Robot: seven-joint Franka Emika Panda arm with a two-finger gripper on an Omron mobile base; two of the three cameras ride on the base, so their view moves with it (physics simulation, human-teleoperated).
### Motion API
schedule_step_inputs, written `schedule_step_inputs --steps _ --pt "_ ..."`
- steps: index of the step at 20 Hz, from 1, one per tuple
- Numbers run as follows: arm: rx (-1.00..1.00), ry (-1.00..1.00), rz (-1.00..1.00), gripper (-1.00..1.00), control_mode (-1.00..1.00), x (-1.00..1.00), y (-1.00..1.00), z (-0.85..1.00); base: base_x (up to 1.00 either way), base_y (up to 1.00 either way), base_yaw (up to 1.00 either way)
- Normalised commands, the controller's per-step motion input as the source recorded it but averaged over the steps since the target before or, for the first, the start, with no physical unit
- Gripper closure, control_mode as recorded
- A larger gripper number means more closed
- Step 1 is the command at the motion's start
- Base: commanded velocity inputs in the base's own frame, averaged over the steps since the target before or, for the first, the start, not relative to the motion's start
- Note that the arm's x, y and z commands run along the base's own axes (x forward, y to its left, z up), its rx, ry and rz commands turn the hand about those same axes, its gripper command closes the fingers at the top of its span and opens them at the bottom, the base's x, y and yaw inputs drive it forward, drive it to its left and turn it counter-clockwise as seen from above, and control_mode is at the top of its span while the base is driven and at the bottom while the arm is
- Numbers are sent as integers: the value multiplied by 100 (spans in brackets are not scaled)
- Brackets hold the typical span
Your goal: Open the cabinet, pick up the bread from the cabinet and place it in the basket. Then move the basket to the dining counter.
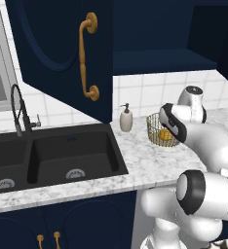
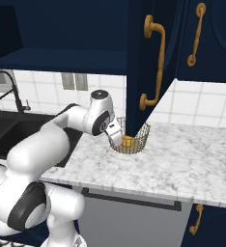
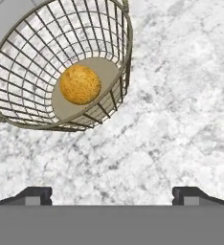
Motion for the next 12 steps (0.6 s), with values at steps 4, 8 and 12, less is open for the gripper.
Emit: schedule_step_inputs --steps 4,8,12 --pt "12 12 0 -100 -100 39 -49 -4 0 0 0" --pt "12 6 0 -100 -100 23 -45 -31 0 0 0" --pt "5 8 -2 -100 -100 51 -8 -39 0 0 0"
